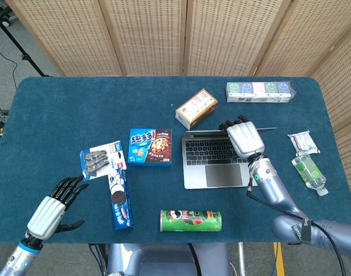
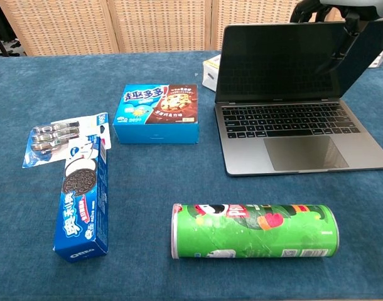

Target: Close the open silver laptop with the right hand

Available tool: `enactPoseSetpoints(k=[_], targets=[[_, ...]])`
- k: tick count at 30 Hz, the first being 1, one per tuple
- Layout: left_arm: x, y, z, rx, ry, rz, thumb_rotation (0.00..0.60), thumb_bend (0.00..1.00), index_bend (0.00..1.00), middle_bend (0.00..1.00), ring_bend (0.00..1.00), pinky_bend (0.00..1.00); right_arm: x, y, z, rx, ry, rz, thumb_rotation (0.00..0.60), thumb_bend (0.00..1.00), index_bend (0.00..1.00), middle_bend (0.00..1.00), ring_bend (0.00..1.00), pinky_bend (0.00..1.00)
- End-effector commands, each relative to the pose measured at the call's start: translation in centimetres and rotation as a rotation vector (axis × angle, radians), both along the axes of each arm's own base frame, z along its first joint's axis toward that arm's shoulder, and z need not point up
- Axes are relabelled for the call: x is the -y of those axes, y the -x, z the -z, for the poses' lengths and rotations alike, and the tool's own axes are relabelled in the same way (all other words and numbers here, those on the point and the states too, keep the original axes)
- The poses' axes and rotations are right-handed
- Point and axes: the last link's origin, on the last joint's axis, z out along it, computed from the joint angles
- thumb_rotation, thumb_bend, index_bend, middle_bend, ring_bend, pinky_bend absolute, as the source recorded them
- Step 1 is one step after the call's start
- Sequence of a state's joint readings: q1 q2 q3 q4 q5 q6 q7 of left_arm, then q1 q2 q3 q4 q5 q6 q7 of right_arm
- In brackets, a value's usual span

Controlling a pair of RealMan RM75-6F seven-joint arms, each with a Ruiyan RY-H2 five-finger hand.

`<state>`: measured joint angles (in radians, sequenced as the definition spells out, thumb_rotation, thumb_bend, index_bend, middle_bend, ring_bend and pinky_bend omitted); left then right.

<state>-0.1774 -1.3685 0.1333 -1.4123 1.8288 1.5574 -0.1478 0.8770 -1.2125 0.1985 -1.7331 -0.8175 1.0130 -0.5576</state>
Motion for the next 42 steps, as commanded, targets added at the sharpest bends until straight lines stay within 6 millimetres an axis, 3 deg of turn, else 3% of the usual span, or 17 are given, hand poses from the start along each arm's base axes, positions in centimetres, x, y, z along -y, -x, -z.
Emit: enactPoseSetpoints(k=[1, 21, 42], targets=[[0.0, 0.0, 0.0, 0.000, 0.001, 0.001, 0.600, 0.00, 0.13, 0.00, 0.07, 0.09, -0.3, -0.1, 0.0, -0.001, 0.000, 0.001, 0.600, 0.00, 0.31, 0.33, 0.36, 0.16], [0.4, -0.3, 0.0, 0.015, 0.019, 0.020, 0.600, 0.00, 0.13, 0.00, 0.07, 0.09, -3.9, 1.2, -0.2, 0.012, -0.014, 0.055, 0.600, 0.00, 0.31, 0.32, 0.36, 0.16], [0.7, -0.6, 0.0, 0.024, 0.027, 0.033, 0.600, 0.00, 0.13, 0.00, 0.07, 0.09, -5.9, 5.5, 1.3, 0.026, -0.058, 0.153, 0.600, 0.00, 0.30, 0.32, 0.36, 0.16]])
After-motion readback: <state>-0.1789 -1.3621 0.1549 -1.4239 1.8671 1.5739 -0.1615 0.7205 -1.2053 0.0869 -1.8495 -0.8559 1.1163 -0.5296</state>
